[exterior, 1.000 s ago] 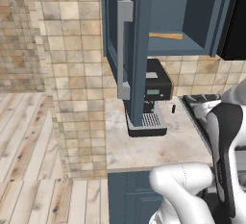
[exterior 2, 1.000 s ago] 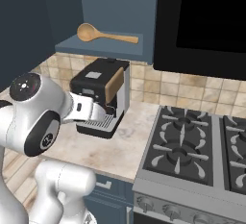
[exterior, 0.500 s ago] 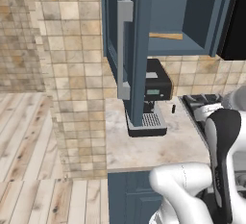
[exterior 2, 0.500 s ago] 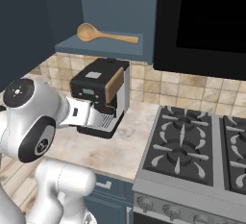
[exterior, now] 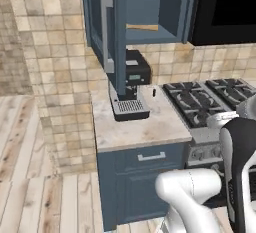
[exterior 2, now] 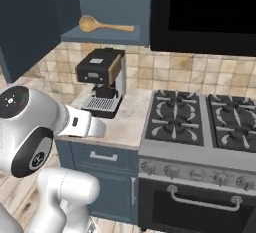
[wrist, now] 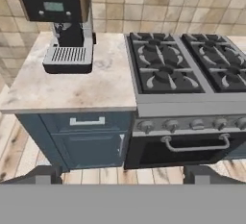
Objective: Organize the utensils by type. Pick up the wooden spoons from the counter and place them in the open cabinet. Then pick up the metallic utensils from the counter and place them in the open drawer.
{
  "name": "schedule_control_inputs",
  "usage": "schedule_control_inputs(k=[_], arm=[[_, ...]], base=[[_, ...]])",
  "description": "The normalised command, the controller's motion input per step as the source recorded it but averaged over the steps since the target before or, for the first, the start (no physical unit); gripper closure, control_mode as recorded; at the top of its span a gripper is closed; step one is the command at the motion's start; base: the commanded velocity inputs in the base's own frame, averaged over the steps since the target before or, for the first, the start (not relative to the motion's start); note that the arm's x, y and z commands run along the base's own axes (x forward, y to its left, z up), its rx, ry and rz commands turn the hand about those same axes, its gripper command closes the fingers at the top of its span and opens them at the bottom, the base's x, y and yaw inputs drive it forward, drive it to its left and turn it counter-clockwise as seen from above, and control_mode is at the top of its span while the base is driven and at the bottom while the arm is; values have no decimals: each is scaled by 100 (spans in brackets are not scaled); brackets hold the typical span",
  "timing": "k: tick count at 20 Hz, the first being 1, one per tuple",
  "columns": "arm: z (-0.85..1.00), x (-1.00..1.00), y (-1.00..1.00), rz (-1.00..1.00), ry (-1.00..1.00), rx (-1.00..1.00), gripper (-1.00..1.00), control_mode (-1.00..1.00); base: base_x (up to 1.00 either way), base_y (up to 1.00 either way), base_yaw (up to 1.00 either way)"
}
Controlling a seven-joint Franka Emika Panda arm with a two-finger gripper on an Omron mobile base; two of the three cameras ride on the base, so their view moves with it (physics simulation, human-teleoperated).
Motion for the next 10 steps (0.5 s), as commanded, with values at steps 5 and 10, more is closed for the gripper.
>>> schedule_control_inputs(k=[5,10], arm=[[0,0,0,0,0,0,-100,100],[0,0,0,0,0,0,-100,100]], base=[[-18,1,-96],[0,4,-100]])
